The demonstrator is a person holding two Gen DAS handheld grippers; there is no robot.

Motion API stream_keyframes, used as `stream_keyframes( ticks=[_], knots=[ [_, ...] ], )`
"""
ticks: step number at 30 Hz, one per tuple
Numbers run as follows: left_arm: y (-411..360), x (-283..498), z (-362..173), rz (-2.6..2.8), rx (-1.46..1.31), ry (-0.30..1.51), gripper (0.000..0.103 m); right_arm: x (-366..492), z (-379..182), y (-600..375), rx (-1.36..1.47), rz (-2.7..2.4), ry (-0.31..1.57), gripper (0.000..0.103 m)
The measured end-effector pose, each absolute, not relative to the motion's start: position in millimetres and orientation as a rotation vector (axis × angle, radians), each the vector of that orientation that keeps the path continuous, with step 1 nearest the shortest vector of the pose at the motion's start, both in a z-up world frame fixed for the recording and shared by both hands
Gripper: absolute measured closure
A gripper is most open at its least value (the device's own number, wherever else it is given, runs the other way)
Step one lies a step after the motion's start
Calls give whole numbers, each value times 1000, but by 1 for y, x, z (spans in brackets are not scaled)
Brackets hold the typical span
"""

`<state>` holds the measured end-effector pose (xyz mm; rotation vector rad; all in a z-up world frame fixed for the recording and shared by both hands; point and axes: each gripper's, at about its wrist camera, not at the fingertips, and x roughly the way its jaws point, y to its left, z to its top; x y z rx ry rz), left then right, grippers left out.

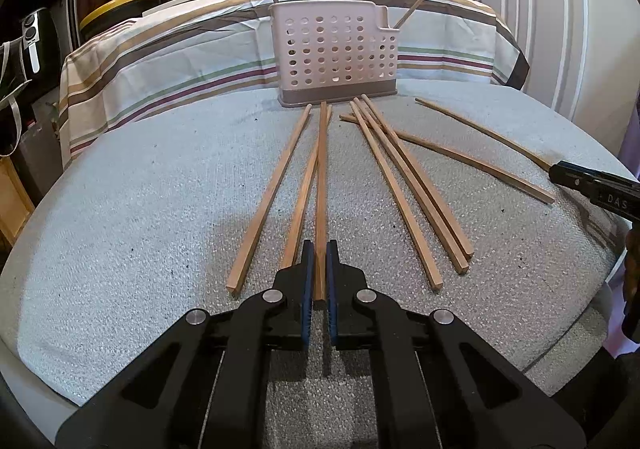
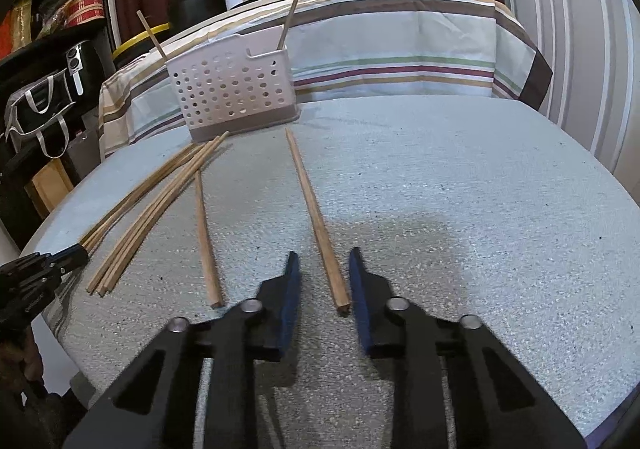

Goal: Organize utensils
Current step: 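Close the right tool on a wooden chopstick near the holder, then lift both held chopsticks and carry them over the holder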

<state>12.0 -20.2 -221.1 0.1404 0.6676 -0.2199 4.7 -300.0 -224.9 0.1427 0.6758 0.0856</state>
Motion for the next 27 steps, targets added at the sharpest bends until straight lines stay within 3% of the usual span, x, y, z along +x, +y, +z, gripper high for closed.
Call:
stream_keyframes(
  ticks=[6,27],
  knots=[
    [-22,9,-212,-220,152,633,97,0,-220,-300,129,90,664,96],
    [-18,-8,-164,-205,120,478,97,-17,-160,-294,82,94,500,96]
  ],
)
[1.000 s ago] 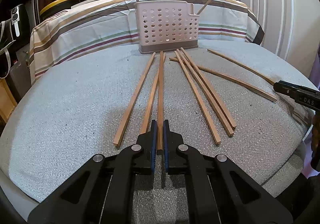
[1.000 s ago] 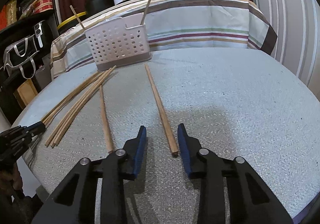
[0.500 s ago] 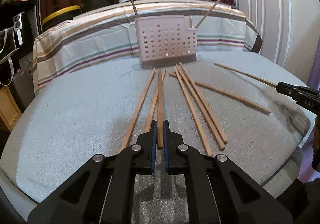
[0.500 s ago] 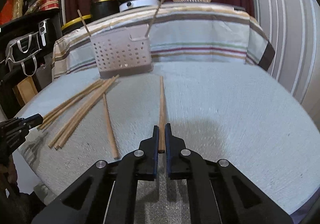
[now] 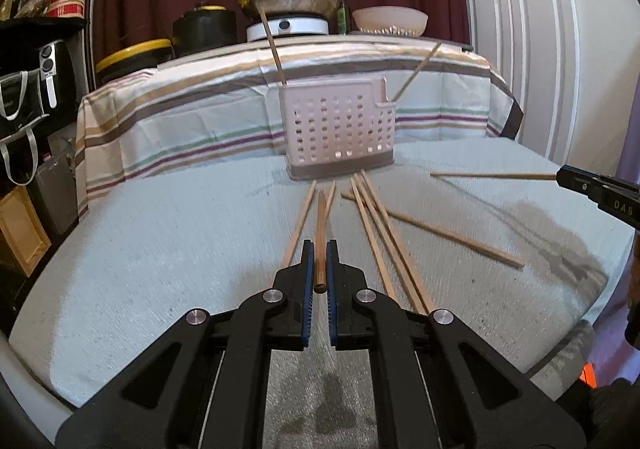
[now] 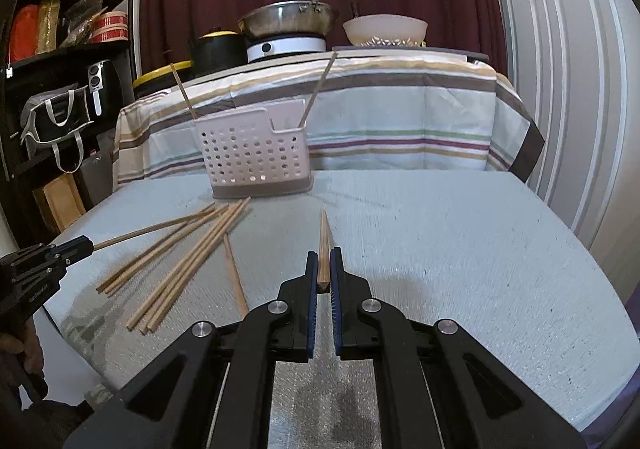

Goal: Organize utensils
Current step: 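Lift both held chopsticks and carry them over the holder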

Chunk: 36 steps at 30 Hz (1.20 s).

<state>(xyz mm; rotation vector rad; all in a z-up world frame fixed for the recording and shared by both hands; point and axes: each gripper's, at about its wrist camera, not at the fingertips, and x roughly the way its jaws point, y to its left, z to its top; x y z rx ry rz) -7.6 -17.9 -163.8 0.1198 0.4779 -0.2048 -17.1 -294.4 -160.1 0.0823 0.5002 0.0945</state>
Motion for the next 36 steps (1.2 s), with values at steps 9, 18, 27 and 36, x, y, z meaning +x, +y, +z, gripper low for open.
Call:
stream_keyframes(
  ticks=[9,18,27,36],
  knots=[
    [-11,-14,-126,-194,89,386,97,-21,-130,-292,80,112,432,96],
    [-9,15,-83,-194,66,312,97,2,-103,-292,97,145,397,96],
    [-12,57,-61,-194,62,315,97,46,-80,-292,73,150,358,96],
    [-12,96,-44,-210,61,320,97,81,-66,-287,83,183,324,96]
  ],
)
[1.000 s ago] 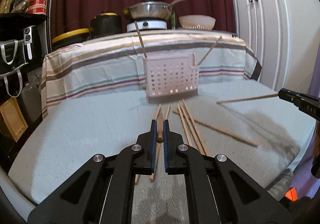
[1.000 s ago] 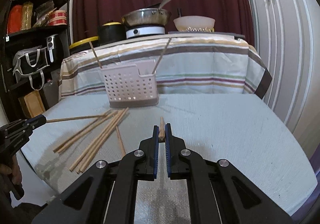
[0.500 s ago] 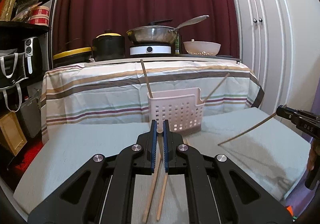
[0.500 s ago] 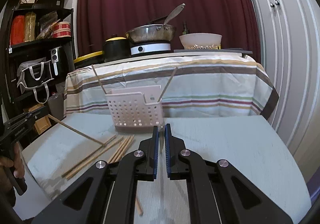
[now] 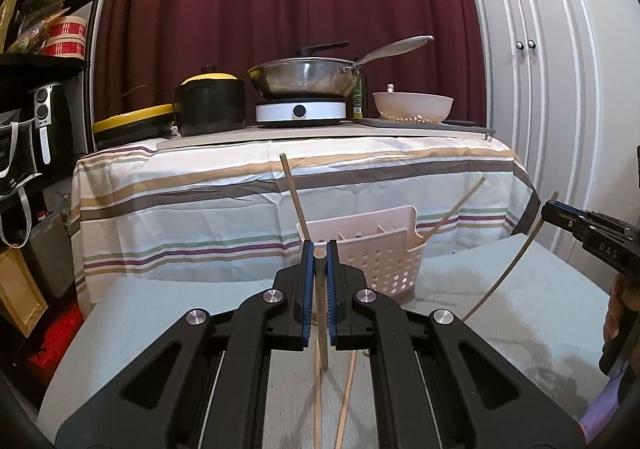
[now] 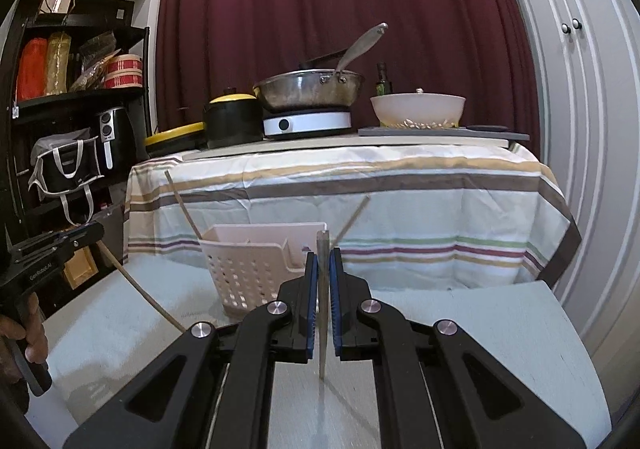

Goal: Organize utensils
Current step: 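Lift both held chopsticks and carry them over the holder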

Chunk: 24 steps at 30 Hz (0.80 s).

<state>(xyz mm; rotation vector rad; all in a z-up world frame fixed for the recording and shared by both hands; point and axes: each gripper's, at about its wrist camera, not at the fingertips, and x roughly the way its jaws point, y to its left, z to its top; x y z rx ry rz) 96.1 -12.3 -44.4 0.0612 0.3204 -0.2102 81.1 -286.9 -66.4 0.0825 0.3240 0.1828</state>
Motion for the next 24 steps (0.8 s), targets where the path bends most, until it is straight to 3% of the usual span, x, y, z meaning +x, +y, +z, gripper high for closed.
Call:
stream_keyframes(
  ticks=[12,24],
  knots=[
    [-8,108,-9,-247,58,303,97,98,-42,-281,84,229,296,96],
    [-26,122,57,-293,71,163,97,116,15,-275,92,289,154,96]
  ],
)
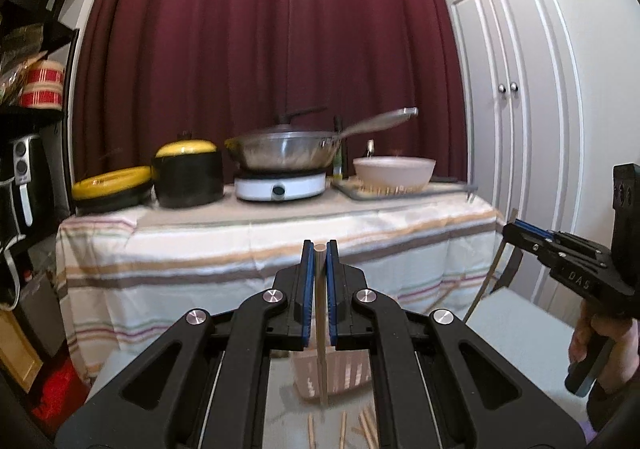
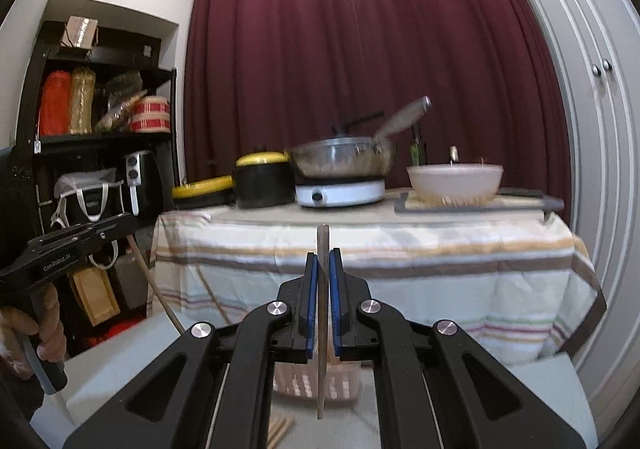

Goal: Organize utensils
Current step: 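Lift both held chopsticks and carry them over the holder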

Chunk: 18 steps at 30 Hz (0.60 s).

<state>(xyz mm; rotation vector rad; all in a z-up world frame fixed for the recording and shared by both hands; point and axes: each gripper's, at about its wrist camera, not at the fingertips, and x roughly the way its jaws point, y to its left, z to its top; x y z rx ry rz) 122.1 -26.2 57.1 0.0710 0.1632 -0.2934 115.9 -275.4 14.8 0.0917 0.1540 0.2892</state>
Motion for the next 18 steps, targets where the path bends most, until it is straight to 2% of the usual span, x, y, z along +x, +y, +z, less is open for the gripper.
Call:
stream_keyframes(
  ticks=[11,18],
  knots=[
    [-45,169,93,-272,55,66,97,164,41,-271,93,291,71,96],
    [-54,202,82,-251,54,56,97,194,30,-270,96,266,72,96]
  ],
)
